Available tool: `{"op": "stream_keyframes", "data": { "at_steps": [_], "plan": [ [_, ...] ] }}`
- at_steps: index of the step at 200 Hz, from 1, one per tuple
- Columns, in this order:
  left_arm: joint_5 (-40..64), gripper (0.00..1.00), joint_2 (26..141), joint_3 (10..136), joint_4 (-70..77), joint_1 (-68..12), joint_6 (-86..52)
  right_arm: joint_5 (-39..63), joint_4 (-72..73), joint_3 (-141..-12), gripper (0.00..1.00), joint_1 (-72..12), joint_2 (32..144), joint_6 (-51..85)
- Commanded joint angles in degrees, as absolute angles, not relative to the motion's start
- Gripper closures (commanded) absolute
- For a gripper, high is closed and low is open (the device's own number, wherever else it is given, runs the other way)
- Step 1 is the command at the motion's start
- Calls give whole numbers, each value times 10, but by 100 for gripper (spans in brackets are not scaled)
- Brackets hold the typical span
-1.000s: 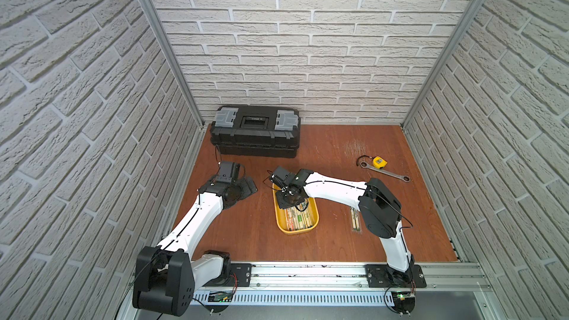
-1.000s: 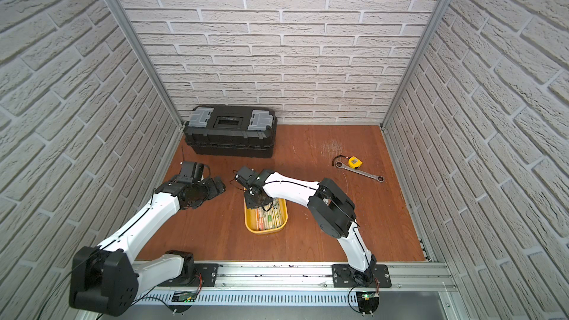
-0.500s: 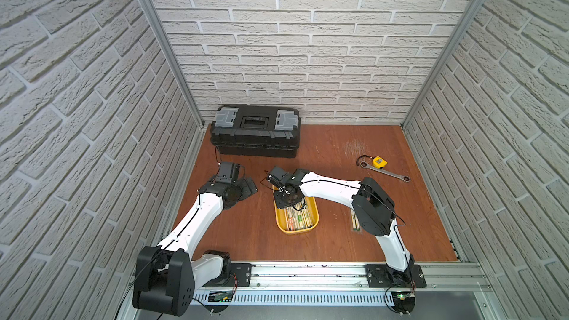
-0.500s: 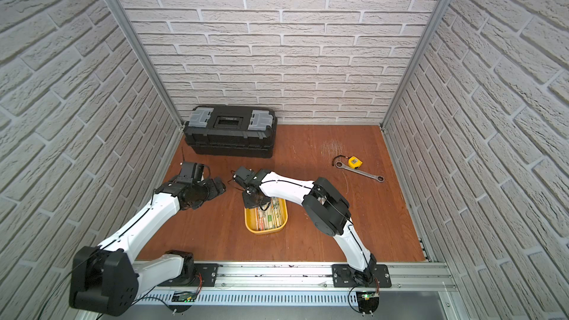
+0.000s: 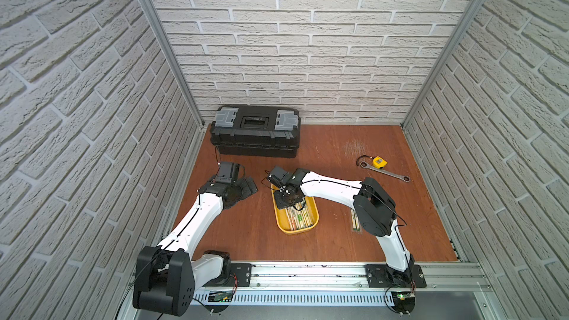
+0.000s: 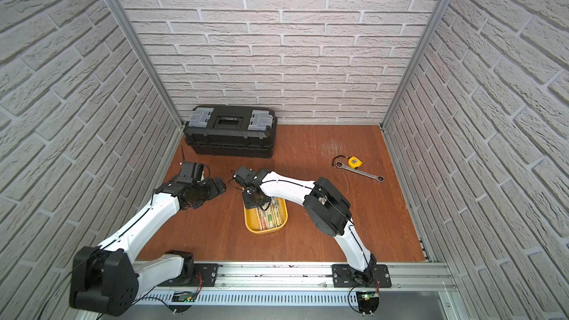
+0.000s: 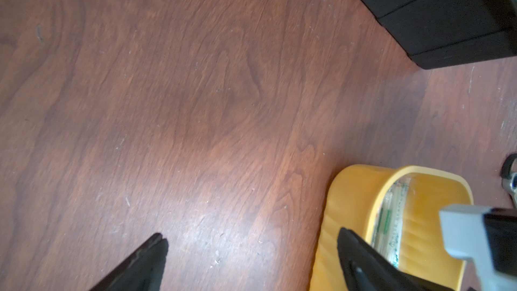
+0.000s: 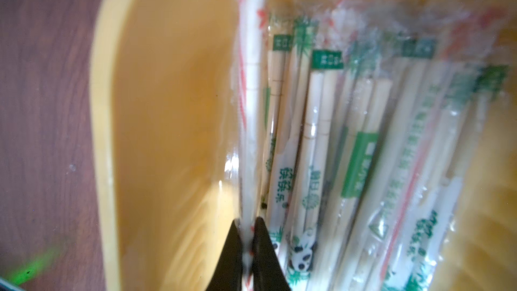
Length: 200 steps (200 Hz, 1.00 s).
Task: Take the paired disposable chopsticks out of the storage box
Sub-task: Pick up the paired disposable chopsticks from the storage box, then place the paired disposable chopsticks at the center of the board.
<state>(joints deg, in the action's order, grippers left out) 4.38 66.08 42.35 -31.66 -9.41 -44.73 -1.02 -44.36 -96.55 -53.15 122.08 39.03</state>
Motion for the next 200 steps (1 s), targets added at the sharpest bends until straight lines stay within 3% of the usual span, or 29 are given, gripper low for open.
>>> {"op": "stream_keyframes", "data": {
  "at_steps": [1,102,200],
  "plan": [
    [49,2,656,423,-308,-91,-438,-18,-450,-971,93,-532,1159,393],
    [61,2,643,439,-329,-94,-424,-42,-440,-893,94,-487,1013,389],
    [43,2,643,440,-328,-155,-449,-125,-463,-712,94,-384,867,361]
  ]
}}
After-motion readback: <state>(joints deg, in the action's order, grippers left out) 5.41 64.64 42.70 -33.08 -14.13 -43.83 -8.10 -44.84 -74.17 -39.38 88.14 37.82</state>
